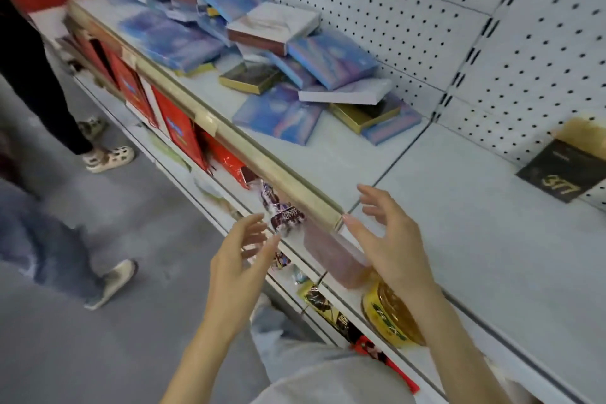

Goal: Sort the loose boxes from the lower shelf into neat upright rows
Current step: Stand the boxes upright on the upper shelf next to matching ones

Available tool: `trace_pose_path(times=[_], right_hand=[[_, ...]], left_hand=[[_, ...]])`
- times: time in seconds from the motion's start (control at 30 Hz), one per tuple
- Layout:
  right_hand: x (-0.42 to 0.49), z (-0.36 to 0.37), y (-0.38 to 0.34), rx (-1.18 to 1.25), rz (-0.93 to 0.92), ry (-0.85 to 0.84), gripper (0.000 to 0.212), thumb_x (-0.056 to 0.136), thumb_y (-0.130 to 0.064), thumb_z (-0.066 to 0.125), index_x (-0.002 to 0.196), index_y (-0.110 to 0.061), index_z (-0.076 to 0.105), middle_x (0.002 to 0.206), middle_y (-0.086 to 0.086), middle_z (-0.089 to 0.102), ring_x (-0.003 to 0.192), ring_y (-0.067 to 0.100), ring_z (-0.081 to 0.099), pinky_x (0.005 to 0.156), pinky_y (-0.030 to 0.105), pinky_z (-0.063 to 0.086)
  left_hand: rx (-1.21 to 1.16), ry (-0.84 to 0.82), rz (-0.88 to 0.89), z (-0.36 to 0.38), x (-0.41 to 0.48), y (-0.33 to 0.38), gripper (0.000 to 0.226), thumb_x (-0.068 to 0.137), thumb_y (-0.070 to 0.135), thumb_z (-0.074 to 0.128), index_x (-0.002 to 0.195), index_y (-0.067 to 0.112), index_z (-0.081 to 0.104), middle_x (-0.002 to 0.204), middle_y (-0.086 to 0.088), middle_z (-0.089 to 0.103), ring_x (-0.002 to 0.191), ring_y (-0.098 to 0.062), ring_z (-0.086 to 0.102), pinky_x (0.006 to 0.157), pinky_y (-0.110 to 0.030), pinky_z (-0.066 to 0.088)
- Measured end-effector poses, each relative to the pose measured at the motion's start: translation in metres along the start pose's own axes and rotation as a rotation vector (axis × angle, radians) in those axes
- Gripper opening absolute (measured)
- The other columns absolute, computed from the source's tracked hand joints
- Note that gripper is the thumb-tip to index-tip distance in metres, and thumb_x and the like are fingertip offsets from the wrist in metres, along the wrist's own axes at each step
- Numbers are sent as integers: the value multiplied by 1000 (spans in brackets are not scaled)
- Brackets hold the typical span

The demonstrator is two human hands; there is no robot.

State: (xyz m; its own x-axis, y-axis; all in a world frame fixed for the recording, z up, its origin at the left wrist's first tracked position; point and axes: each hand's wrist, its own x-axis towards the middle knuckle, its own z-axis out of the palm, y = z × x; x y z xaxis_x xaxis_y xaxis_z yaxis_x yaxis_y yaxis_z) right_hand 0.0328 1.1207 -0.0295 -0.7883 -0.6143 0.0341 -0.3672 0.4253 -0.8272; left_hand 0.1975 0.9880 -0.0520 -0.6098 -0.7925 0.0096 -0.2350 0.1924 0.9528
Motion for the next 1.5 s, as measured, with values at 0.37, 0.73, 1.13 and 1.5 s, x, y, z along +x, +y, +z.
trace_pose_path(times=[0.37,0.73,1.13,1.5], right_hand=[[188,87,-89,223,33,129,35,85,-32,70,116,-34,54,108,-18,59,92,-4,60,82,18,49],[295,154,-123,297,212,337,19,90,-23,66,108,-24,59,97,-10,65,86,-2,62,72,17,48],[403,243,-173,1062,712,663,29,90,-42,62,103,-16,57,102,9,67,94,21,66,75,33,54],[425,262,-176,1026,626,874,45,90,-38,65,127,-14,56,114,10,69,95,19,69,71,25,57]], left_hand=[[162,44,99,-112,210,1,21,87,37,59,107,43,56,107,21,60,97,2,59,78,-5,40],[149,-149,82,-144,362,-40,27,88,32,61,115,31,59,109,13,63,98,-4,60,77,-10,44],[495,-390,423,-228,557,-73,43,91,48,54,123,21,57,122,12,56,115,-10,52,97,-22,36],[760,-523,699,-220,589,-105,58,94,52,32,137,18,51,143,-5,49,135,-21,37,112,-41,22]])
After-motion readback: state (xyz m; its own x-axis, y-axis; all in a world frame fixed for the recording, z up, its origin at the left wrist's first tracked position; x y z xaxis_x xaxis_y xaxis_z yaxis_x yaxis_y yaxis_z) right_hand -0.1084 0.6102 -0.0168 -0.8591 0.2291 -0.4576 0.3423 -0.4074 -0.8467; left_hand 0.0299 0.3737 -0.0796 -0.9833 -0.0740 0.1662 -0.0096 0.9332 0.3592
